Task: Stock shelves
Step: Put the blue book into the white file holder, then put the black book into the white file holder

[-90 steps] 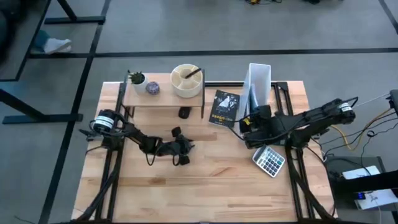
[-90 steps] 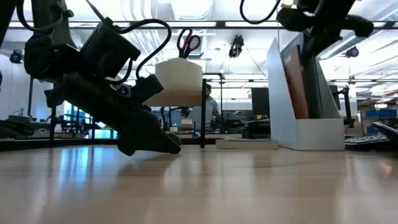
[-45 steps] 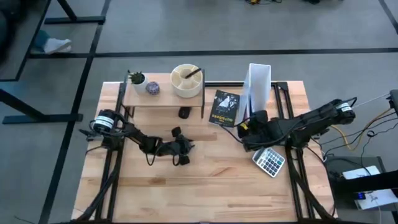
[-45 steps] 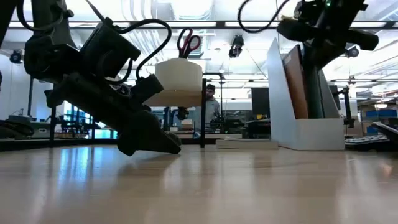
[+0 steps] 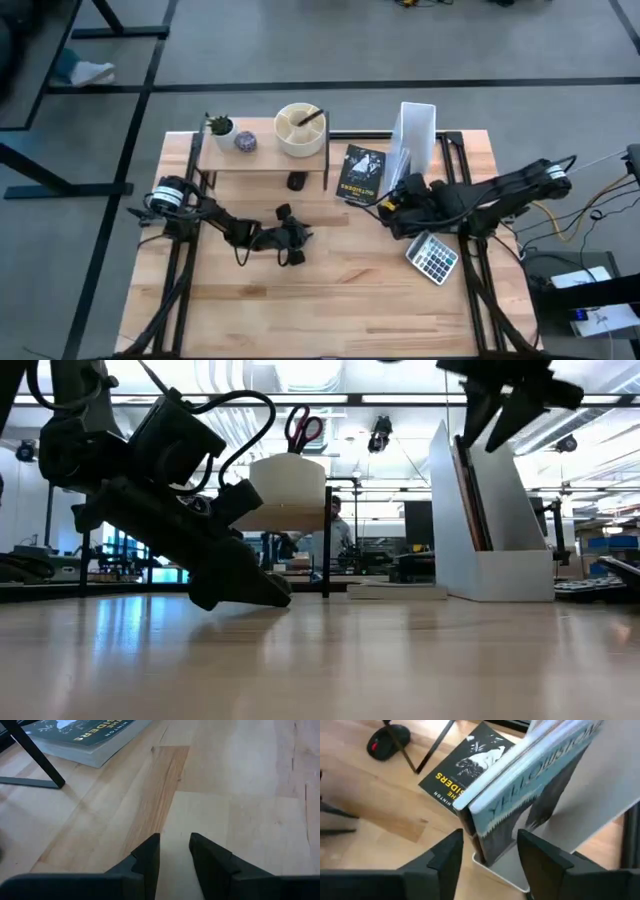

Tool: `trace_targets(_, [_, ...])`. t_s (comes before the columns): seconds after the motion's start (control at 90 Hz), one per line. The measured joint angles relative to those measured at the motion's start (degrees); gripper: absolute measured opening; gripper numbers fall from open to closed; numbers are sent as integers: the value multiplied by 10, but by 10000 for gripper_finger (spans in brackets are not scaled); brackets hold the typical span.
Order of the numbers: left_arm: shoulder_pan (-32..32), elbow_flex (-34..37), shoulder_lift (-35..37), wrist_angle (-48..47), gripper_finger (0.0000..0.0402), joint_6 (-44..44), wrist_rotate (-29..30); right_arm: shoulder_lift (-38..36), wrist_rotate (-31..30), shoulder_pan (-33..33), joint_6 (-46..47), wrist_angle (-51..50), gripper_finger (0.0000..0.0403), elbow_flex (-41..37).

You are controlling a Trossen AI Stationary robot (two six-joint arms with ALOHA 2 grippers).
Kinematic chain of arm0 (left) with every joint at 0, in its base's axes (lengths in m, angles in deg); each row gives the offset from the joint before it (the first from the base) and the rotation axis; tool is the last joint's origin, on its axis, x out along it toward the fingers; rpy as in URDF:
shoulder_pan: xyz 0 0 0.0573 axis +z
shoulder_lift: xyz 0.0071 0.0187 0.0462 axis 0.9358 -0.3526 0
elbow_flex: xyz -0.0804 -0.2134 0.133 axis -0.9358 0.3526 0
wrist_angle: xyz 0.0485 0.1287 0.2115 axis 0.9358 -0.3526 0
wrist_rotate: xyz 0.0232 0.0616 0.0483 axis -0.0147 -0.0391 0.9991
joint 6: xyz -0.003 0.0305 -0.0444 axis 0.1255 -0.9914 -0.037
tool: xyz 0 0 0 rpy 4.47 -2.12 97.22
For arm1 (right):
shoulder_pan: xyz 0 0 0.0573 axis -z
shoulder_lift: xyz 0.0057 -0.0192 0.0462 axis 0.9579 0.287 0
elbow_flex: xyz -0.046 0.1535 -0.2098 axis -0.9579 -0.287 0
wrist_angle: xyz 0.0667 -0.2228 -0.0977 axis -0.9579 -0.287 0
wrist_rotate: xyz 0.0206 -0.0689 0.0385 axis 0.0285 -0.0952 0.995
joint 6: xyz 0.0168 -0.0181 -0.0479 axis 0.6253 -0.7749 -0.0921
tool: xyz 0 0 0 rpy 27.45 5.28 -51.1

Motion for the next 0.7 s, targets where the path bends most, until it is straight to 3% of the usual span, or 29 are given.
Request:
trace_targets(0.311, [0, 0, 0, 0, 98, 0, 0, 0, -5, -39, -66, 27, 208, 49])
trace_targets(0.7, [0, 0, 0, 0, 98, 0, 0, 69, -9, -100, -311, 278, 190, 42])
